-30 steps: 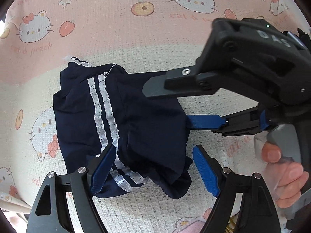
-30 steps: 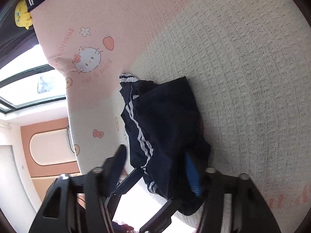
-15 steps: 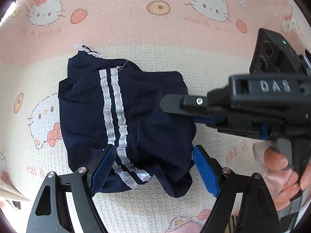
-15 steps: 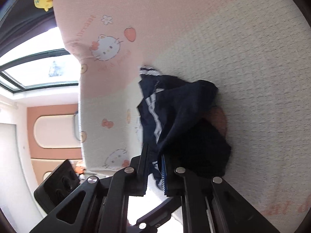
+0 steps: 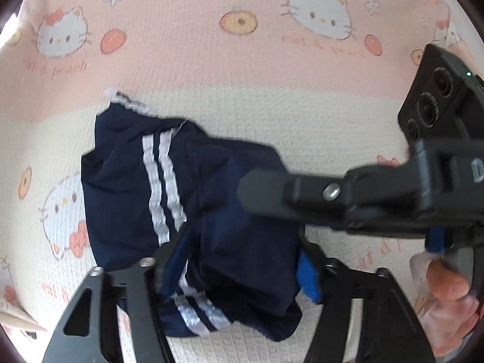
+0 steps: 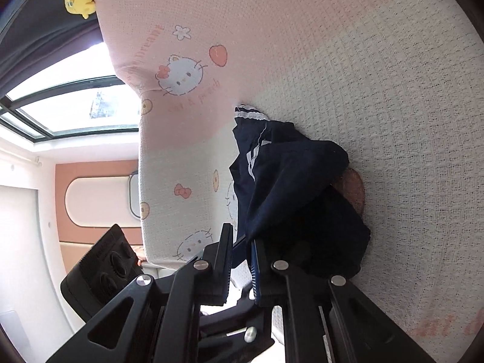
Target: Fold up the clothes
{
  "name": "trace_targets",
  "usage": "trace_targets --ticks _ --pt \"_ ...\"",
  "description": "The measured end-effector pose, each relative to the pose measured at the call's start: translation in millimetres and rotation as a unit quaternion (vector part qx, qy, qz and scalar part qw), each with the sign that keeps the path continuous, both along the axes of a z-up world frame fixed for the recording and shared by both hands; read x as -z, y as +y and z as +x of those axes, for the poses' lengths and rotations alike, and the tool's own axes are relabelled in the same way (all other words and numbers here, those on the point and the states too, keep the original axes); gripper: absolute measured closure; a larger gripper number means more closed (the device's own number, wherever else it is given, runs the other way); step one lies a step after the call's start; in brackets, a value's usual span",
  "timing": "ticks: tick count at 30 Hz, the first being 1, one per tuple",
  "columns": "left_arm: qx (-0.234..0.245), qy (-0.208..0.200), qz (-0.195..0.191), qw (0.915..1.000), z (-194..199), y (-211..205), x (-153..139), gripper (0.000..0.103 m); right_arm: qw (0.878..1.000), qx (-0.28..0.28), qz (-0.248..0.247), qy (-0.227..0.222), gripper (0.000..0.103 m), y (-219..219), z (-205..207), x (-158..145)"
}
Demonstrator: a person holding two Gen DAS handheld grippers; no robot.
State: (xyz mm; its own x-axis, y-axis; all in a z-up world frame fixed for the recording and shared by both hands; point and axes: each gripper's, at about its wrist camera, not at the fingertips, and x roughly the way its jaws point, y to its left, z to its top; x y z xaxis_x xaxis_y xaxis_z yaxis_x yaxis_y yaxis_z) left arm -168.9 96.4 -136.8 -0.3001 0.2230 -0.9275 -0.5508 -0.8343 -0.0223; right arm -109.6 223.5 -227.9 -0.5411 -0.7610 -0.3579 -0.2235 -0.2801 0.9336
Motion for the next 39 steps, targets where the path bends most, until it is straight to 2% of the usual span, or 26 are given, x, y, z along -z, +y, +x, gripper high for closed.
trace_targets --ticks 2,5,10,12,13,18,22,23,24,25,29,35,39 --pt "0.005 0.014 -0.014 0.9998 -2 2 2 0.073 1.000 0.006 0.006 -0.001 0.090 3 1 -1" --pt "0.002 0.021 -0.028 0.9994 -10 3 8 0.084 1.000 0.013 0.014 -0.005 0.090 10 5 -2" --pt "-0.021 0.017 -0.010 0.9996 -2 -25 11 0.086 0.998 0.031 0.058 -0.025 0.090 19 12 -2" --pt "-0.028 0.029 -0.013 0.9991 5 -32 7 0.086 0.995 0.030 0.087 -0.041 0.073 19 14 0" --pt "-0.030 0.033 -0.013 0.9989 10 -33 3 0.086 0.994 0.028 0.098 -0.050 0.069 18 14 2" --pt "-0.044 0.044 -0.009 0.9980 7 -51 -3 0.086 0.989 0.020 0.118 -0.084 0.066 11 14 16" --pt "-0.057 0.051 -0.008 0.9970 3 -65 -1 0.086 0.987 0.016 0.135 -0.090 0.065 6 13 19" --pt "-0.059 0.053 -0.007 0.9968 1 -68 -2 0.086 0.986 0.014 0.142 -0.089 0.062 5 13 17" --pt "-0.062 0.054 -0.007 0.9966 -1 -71 -3 0.086 0.985 0.012 0.148 -0.091 0.055 4 12 16" --pt "-0.065 0.056 -0.008 0.9963 -2 -75 -3 0.086 0.983 0.012 0.158 -0.093 0.053 3 12 15" --pt "-0.079 0.059 -0.006 0.9951 -9 -91 -2 0.086 0.976 0.002 0.192 -0.098 0.052 -5 7 12" --pt "-0.108 0.050 0.005 0.9928 -22 -119 0 0.086 0.970 -0.022 0.217 -0.106 0.052 -20 3 18" --pt "-0.129 0.045 0.001 0.9907 -30 -136 3 0.086 0.967 -0.021 0.236 -0.094 0.052 -26 1 16"
